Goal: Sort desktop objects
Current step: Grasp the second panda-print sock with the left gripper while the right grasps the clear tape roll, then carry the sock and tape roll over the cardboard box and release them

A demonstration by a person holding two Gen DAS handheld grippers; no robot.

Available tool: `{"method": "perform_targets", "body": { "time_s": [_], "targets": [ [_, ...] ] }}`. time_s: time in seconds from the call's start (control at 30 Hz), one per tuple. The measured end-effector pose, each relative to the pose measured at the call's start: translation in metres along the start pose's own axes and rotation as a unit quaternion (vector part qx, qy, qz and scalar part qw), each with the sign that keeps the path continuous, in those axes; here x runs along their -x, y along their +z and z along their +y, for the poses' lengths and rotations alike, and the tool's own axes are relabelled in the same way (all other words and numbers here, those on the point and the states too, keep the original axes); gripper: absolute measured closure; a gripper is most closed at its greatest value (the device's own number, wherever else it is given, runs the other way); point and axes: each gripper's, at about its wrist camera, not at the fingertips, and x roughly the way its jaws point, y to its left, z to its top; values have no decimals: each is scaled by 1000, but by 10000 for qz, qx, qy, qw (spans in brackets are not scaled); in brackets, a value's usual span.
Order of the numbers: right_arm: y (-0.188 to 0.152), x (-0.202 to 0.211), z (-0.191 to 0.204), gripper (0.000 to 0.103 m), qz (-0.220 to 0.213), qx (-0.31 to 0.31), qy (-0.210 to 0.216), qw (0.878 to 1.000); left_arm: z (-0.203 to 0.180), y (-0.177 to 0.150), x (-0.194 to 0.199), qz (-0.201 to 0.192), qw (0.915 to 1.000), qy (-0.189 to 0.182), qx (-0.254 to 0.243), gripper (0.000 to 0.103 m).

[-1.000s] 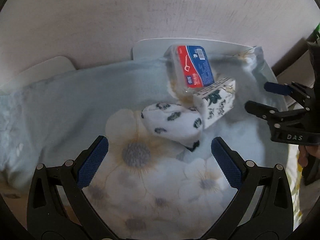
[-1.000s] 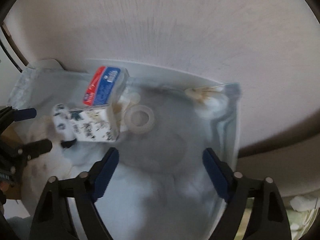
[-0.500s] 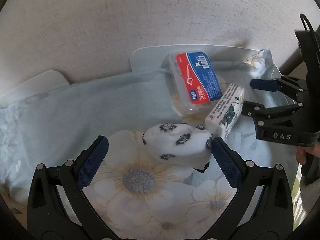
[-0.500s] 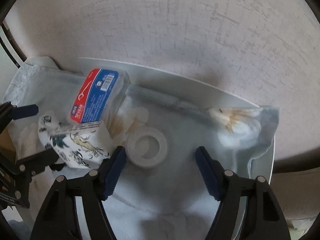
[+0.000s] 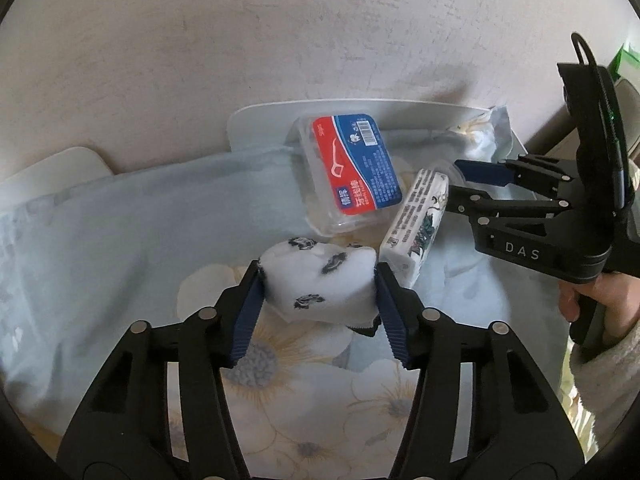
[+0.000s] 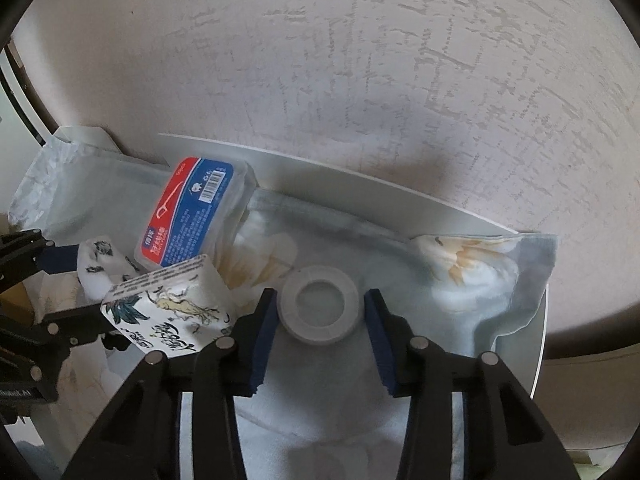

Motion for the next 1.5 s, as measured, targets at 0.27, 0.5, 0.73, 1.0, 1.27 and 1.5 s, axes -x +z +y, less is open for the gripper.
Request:
{"method": "perform_targets", "body": {
  "time_s": [0.27, 0.5, 0.73, 1.0, 1.27, 1.5],
  "targets": [
    [-7, 22, 0, 63, -113, -57, -1, 9999, -1, 0, 14, -140, 9999, -9, -17, 55],
    [-16, 52, 5, 63, -238, -100, -25, 9997, -2, -1, 33, -238, 9997, -47, 25, 55],
    [-18, 90, 17, 63, -311, -133, -40, 9994, -13, 3, 72, -493, 9987, -119, -36, 55],
    [11, 95, 2, 63, -195, -129, -29, 9997, 3, 5, 111, -650, 9976, -217, -27, 55],
    [26, 56, -37, 63, -21, -603, 30, 9982, 14, -7, 126, -646, 9978, -78, -133, 55],
    [20, 75, -50, 63, -127, -739, 59, 9972, 14, -5, 127, -616, 9979, -152, -112, 55]
  ]
}}
